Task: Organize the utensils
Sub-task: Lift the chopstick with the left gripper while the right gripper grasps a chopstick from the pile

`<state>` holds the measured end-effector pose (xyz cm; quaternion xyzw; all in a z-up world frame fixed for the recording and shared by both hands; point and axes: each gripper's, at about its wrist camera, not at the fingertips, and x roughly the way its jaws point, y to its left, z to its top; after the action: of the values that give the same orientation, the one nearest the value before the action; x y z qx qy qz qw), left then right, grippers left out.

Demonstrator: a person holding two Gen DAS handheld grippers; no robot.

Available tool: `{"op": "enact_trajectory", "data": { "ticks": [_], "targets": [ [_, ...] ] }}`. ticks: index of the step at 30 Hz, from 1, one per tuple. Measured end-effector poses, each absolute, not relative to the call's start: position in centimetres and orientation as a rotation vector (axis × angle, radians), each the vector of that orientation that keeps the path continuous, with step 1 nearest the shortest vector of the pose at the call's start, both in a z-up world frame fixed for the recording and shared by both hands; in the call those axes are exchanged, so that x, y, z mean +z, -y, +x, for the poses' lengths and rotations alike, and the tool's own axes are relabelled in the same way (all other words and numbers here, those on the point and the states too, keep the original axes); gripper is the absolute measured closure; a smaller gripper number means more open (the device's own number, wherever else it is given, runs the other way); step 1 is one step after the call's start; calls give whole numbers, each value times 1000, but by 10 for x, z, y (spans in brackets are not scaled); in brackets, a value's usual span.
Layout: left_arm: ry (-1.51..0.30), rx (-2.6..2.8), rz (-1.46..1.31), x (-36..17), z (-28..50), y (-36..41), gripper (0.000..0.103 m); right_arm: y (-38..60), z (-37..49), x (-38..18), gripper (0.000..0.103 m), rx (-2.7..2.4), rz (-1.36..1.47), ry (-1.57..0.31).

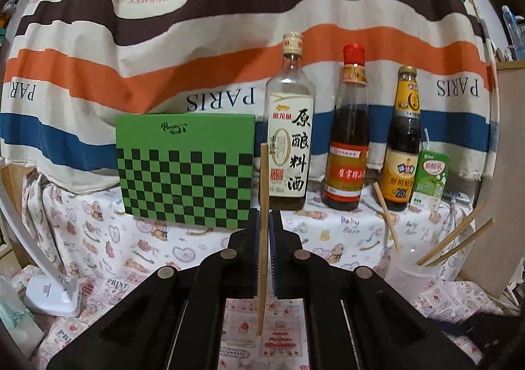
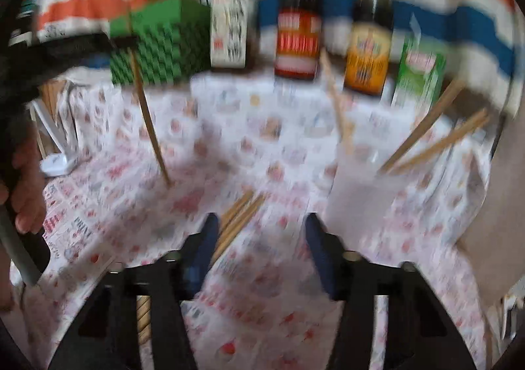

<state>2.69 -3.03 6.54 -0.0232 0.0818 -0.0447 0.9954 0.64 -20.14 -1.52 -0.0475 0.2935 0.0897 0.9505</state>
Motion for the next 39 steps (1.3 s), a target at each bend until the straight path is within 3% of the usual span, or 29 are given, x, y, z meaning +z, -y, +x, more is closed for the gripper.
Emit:
{"op": "enact_trajectory", "data": {
  "ticks": [3,14,21,39],
  "targets": [
    [-167,-97,-56,65,28,29,98,206,40,-23,73,245,56,-837],
    [-150,-81,-96,66,27,20,98,200,116,-37,73,95,182,-972],
    [-154,-73,-129,64,30,12,98,195,148,-53,88,33,164,-1045],
    [-152,-41,-146,66,31,2,98,173,182,-63,88,-3,139,-1132]
  ]
}}
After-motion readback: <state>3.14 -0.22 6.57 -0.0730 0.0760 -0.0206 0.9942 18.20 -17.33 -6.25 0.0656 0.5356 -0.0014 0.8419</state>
